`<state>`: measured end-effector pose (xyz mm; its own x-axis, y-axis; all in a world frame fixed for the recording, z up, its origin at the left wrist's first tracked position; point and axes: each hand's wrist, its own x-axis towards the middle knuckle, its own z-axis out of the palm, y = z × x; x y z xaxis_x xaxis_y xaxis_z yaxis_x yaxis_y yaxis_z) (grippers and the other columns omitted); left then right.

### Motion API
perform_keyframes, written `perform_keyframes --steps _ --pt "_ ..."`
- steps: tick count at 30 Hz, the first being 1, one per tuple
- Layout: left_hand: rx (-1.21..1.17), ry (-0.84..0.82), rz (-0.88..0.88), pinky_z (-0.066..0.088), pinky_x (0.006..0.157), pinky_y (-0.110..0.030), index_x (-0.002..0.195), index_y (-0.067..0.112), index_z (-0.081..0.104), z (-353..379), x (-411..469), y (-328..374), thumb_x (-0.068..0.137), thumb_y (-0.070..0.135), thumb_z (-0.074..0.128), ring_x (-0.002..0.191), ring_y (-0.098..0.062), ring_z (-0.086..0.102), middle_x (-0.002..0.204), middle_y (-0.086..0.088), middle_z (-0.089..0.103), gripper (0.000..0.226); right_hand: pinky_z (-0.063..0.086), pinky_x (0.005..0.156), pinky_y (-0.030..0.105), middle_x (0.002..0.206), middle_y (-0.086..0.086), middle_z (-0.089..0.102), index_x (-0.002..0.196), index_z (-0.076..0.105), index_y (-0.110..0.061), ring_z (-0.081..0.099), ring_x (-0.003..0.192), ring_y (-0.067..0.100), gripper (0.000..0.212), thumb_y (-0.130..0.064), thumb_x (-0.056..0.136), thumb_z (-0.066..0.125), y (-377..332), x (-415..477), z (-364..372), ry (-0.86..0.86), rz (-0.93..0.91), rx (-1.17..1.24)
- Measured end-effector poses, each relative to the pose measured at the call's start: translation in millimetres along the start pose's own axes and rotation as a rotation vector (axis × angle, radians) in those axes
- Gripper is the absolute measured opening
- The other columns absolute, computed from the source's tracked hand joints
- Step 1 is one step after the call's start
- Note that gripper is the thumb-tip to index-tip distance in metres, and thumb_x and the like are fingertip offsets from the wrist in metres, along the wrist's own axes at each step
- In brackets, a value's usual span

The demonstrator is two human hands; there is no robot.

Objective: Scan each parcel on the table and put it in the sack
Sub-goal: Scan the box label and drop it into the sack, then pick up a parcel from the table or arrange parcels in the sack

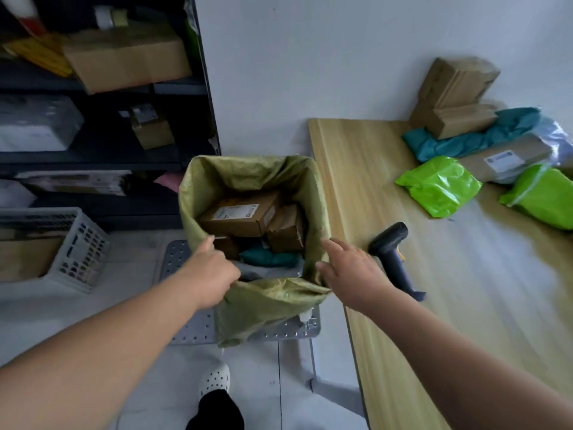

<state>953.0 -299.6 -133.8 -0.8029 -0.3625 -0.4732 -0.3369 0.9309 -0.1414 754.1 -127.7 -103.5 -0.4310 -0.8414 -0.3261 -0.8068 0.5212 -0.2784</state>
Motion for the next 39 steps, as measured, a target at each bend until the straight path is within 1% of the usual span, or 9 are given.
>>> perform_keyframes --steps 4,9,15,21,26,30,32,36,39 --pt "-0.170 0.185 -0.148 0.012 0.115 -0.048 0.139 0.029 0.042 -28 -7 38 0.092 0.057 0.043 0.138 -0.021 0.030 0.141 0.005 0.047 0.055 0.028 0.114 0.039 0.156 0.004 0.038 0.153 0.033 -0.022 0.036 0.142 0.028 0.056 -0.043 0.102 0.043 37 -38 -10 0.045 -0.043 0.033" --pt "-0.424 0.493 -0.142 0.028 0.112 -0.036 0.145 0.025 0.037 -71 -9 108 0.091 0.056 0.047 0.136 -0.017 0.036 0.147 0.004 0.042 0.062 0.030 0.114 0.036 0.161 0.003 0.031 0.154 0.031 -0.020 0.034 0.143 0.027 0.060 -0.044 0.101 0.046 83 -80 -24 0.070 -0.030 0.050" --pt "-0.534 0.471 -0.126 0.032 0.110 -0.033 0.143 0.025 0.039 -92 8 160 0.091 0.054 0.048 0.134 -0.014 0.038 0.145 0.006 0.044 0.060 0.043 0.096 0.037 0.143 0.005 0.049 0.142 0.043 -0.017 0.049 0.127 0.030 0.049 -0.037 0.098 0.052 132 -86 -32 0.102 0.178 0.145" --pt "-0.564 0.415 -0.097 0.032 0.109 -0.032 0.144 0.026 0.037 -98 48 171 0.093 0.053 0.045 0.135 -0.014 0.036 0.145 0.006 0.043 0.059 0.043 0.094 0.037 0.142 0.009 0.049 0.144 0.035 -0.013 0.050 0.126 0.030 0.060 -0.043 0.096 0.056 156 -47 -10 0.035 0.435 0.276" --pt "-0.607 0.376 -0.092 0.035 0.105 -0.032 0.145 0.025 0.036 -106 88 166 0.094 0.053 0.044 0.132 -0.015 0.039 0.144 0.005 0.043 0.059 0.043 0.088 0.035 0.139 0.008 0.051 0.148 0.026 -0.015 0.052 0.125 0.029 0.080 -0.041 0.086 0.071 160 -9 14 -0.062 0.409 0.352" --pt "-0.631 0.343 -0.090 0.038 0.102 -0.033 0.146 0.024 0.034 -118 118 172 0.094 0.051 0.044 0.131 -0.016 0.041 0.145 0.004 0.042 0.059 0.042 0.081 0.031 0.135 0.008 0.054 0.149 0.023 -0.015 0.057 0.119 0.032 0.074 -0.024 0.088 0.064 175 3 13 -0.103 0.417 0.372" --pt "-0.644 0.319 -0.097 0.037 0.104 -0.034 0.147 0.025 0.031 -129 131 182 0.094 0.052 0.044 0.133 -0.017 0.038 0.148 0.003 0.039 0.060 0.041 0.077 0.029 0.120 0.006 0.057 0.142 0.031 -0.016 0.060 0.111 0.031 0.067 -0.021 0.084 0.063 196 -1 -3 -0.075 0.486 0.449" --pt "-0.622 0.331 -0.074 0.034 0.105 -0.034 0.148 0.020 0.031 -162 165 212 0.094 0.049 0.047 0.134 -0.022 0.038 0.148 -0.002 0.039 0.063 0.037 0.055 0.028 0.083 -0.002 0.056 0.107 0.049 -0.019 0.056 0.070 0.015 0.035 -0.025 0.078 0.066 258 -14 -51 0.131 0.555 0.576" --pt "-0.563 0.356 -0.064 0.032 0.106 -0.033 0.147 0.017 0.031 -190 196 243 0.091 0.047 0.053 0.131 -0.027 0.038 0.147 -0.006 0.039 0.067 0.035 0.054 0.030 0.070 -0.001 0.054 0.082 0.051 -0.021 0.049 0.059 0.015 0.029 -0.039 0.081 0.074 307 -16 -85 0.294 0.513 0.695"
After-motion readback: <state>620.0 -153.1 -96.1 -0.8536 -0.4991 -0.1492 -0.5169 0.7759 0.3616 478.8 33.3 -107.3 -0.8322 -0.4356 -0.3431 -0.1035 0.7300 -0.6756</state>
